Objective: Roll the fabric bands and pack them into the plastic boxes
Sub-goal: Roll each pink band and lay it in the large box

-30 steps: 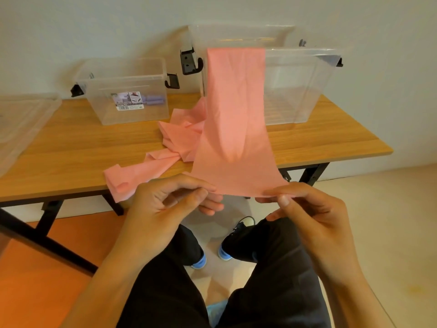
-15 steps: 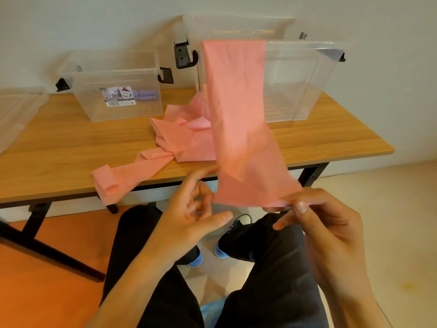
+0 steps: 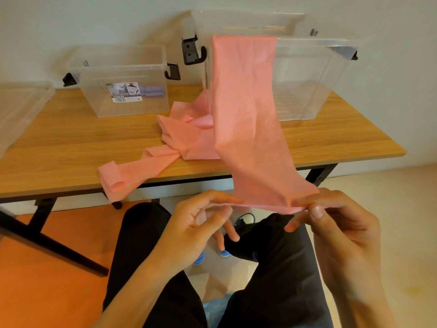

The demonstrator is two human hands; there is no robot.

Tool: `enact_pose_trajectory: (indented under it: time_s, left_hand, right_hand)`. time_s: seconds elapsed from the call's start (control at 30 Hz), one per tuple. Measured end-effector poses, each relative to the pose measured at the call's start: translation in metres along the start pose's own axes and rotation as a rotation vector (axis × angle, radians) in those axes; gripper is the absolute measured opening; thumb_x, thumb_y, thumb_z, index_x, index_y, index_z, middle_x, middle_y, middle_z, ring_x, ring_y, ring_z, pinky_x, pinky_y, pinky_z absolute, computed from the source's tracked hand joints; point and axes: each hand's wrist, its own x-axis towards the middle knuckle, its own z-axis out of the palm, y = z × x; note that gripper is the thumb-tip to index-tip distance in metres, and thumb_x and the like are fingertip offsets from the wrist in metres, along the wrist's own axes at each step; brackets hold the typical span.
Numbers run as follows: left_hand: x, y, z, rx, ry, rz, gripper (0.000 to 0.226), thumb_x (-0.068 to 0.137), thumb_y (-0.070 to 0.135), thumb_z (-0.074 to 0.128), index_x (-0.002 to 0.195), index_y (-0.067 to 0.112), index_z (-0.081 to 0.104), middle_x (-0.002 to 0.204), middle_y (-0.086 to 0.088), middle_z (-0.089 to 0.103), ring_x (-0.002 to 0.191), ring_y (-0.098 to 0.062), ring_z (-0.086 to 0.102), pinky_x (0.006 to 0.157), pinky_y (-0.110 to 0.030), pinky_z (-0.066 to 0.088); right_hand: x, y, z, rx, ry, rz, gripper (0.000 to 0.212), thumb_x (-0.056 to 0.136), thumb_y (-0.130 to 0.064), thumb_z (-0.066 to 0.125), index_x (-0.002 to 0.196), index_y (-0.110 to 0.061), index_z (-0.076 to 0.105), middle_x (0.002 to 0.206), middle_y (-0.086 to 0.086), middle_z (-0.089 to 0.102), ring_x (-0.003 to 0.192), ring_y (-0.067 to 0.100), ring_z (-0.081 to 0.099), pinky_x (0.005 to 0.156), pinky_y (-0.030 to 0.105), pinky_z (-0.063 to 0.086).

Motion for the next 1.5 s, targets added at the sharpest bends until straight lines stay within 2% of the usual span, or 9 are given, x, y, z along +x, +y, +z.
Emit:
enact_pose_trajectory:
  time_s: [0.1,0.33,0.43,0.53,0.7,0.83,1.17,1.33,1.5]
  left_hand:
    - [0.001,0.001,0.002,-0.071,0.047,0.029,0.015,0.098,0.02,0.062,0.097,0.011,0.073,0.095,-0.005,0.074,0.07,-0.026,0.073,0.052,-0.024,0.052]
    - [-0.015,0.008,0.0,-0.107,0.241,0.168,0.022,0.083,0.047,0.074,0.092,0.027,0.08,0.073,-0.008,0.073,0.054,-0.023,0.066,0.051,-0.025,0.051]
    - [-0.021,0.008,0.001,-0.061,0.296,0.175,0.02,0.083,0.044,0.075,0.092,0.027,0.08,0.065,-0.006,0.071,0.051,-0.026,0.063,0.051,-0.025,0.051]
    - [-0.023,0.007,0.002,-0.009,0.349,0.157,0.012,0.081,0.031,0.077,0.089,0.023,0.079,0.059,-0.005,0.067,0.047,-0.024,0.06,0.051,-0.026,0.051]
    - [-0.021,0.005,0.005,-0.022,0.468,0.09,0.008,0.078,0.019,0.083,0.079,0.013,0.077,0.054,-0.008,0.062,0.044,-0.022,0.055,0.052,-0.023,0.049]
    - [-0.016,0.004,0.01,-0.039,0.54,0.077,0.016,0.073,0.016,0.075,0.08,0.002,0.073,0.054,-0.01,0.06,0.044,-0.021,0.053,0.051,-0.021,0.048]
    - [-0.012,0.002,0.014,-0.023,0.633,0.089,0.01,0.079,0.013,0.074,0.081,0.004,0.071,0.06,-0.01,0.066,0.045,-0.023,0.056,0.051,-0.027,0.049]
    - [-0.015,0.004,0.011,-0.049,0.616,0.076,0.01,0.079,0.012,0.073,0.083,0.002,0.07,0.057,-0.009,0.061,0.045,-0.022,0.053,0.048,-0.024,0.047]
    - [-0.018,0.003,0.0,-0.004,0.567,0.041,0.011,0.081,0.022,0.072,0.08,0.011,0.069,0.058,-0.01,0.061,0.049,-0.024,0.054,0.053,-0.026,0.048]
  right_hand:
    - [0.001,0.0,-0.002,-0.02,-0.03,0.002,0.016,0.085,-0.043,0.077,0.095,-0.031,0.079,0.088,-0.002,0.073,0.066,0.022,0.067,0.07,0.025,0.056]
    - [-0.001,0.004,-0.007,-0.095,0.006,0.087,0.021,0.091,-0.039,0.072,0.092,-0.018,0.076,0.084,0.008,0.067,0.075,0.027,0.065,0.064,0.029,0.057]
    - [-0.001,0.009,-0.001,-0.122,0.014,0.184,0.01,0.091,-0.023,0.063,0.09,-0.017,0.072,0.085,0.006,0.069,0.077,0.029,0.066,0.062,0.029,0.059]
    - [-0.002,0.01,0.002,-0.112,-0.004,0.307,0.012,0.089,-0.026,0.06,0.091,-0.017,0.067,0.088,0.013,0.072,0.081,0.026,0.075,0.061,0.033,0.062]
    - [-0.002,0.013,0.013,0.027,0.023,0.459,0.023,0.091,-0.023,0.057,0.094,-0.001,0.053,0.104,0.01,0.077,0.095,0.029,0.077,0.068,0.036,0.064]
    - [-0.003,0.015,0.022,0.036,0.126,0.47,0.026,0.09,-0.024,0.061,0.09,0.002,0.054,0.096,0.014,0.077,0.091,0.029,0.077,0.066,0.029,0.063]
    - [-0.004,0.016,0.021,0.003,0.221,0.465,0.026,0.088,-0.02,0.066,0.087,0.004,0.054,0.08,0.018,0.075,0.075,0.034,0.075,0.068,0.035,0.064]
    - [-0.004,0.015,0.018,0.004,0.228,0.466,0.035,0.076,-0.025,0.076,0.088,0.003,0.057,0.079,0.019,0.073,0.07,0.033,0.074,0.067,0.034,0.064]
    - [-0.001,0.014,0.014,-0.025,0.165,0.446,0.023,0.066,-0.028,0.081,0.082,-0.012,0.075,0.077,0.016,0.073,0.064,0.026,0.071,0.063,0.026,0.06]
